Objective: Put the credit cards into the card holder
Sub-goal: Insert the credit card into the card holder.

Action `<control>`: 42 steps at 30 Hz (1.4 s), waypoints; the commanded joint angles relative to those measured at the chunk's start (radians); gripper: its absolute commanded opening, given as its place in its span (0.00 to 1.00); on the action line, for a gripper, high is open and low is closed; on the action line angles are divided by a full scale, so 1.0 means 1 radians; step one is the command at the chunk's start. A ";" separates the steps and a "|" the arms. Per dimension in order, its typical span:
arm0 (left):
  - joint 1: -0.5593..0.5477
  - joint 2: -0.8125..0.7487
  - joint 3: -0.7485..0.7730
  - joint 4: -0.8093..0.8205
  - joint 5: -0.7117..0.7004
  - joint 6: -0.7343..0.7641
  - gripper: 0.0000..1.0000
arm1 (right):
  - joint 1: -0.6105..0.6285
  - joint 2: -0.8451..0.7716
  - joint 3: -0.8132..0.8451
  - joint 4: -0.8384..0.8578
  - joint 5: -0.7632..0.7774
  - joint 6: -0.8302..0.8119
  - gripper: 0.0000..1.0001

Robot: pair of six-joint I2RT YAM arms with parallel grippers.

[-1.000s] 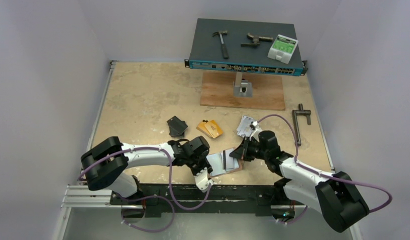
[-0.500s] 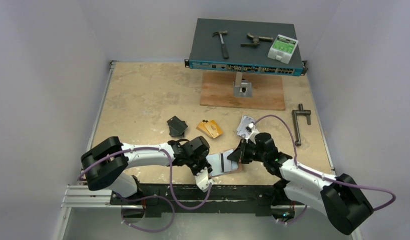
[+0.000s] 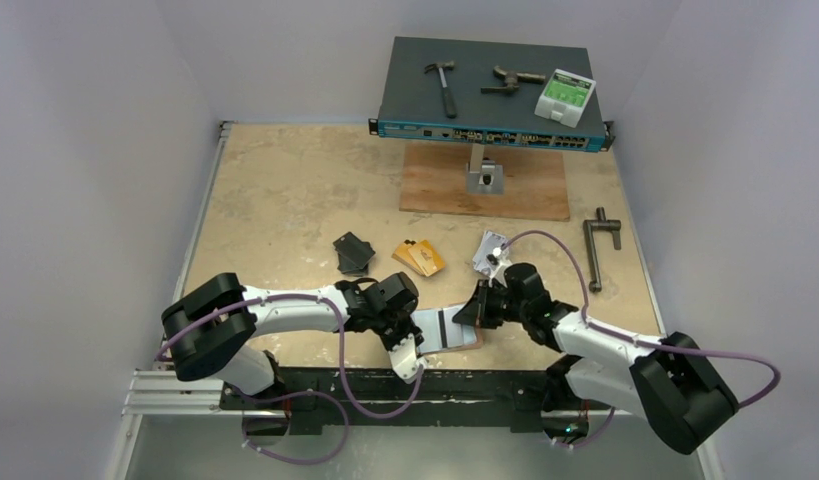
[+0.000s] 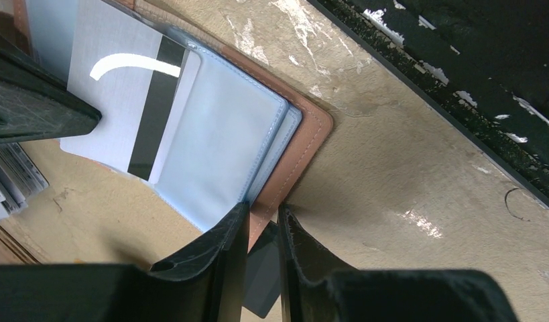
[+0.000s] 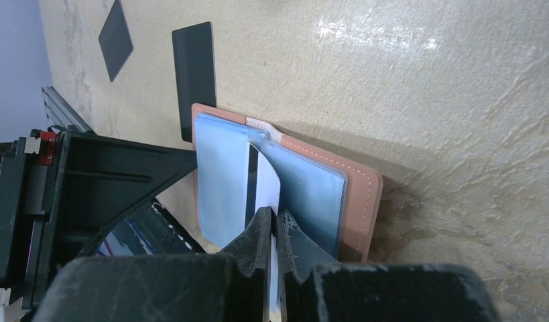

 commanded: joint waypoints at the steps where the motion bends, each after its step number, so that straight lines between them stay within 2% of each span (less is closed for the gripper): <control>1: -0.006 -0.004 0.019 0.008 0.015 -0.015 0.21 | 0.007 0.037 0.022 -0.038 -0.006 -0.041 0.00; 24: -0.011 0.000 0.029 0.029 0.015 -0.016 0.20 | 0.058 0.145 0.072 0.001 -0.020 -0.049 0.00; 26: -0.012 -0.002 0.031 0.028 0.015 -0.016 0.20 | 0.068 0.144 0.086 -0.013 -0.012 -0.047 0.09; 31: -0.012 -0.011 0.036 0.022 0.002 -0.032 0.19 | 0.105 0.102 0.151 -0.150 0.056 -0.070 0.48; 34: -0.012 -0.017 0.032 0.025 -0.006 -0.046 0.19 | 0.123 0.072 0.194 -0.270 0.122 -0.087 0.59; 36: -0.012 -0.024 0.023 0.032 -0.014 -0.054 0.19 | 0.131 0.049 0.207 -0.310 0.140 -0.082 0.63; 42: -0.011 -0.041 -0.004 0.058 -0.025 -0.069 0.18 | 0.167 0.023 0.234 -0.360 0.160 -0.067 0.63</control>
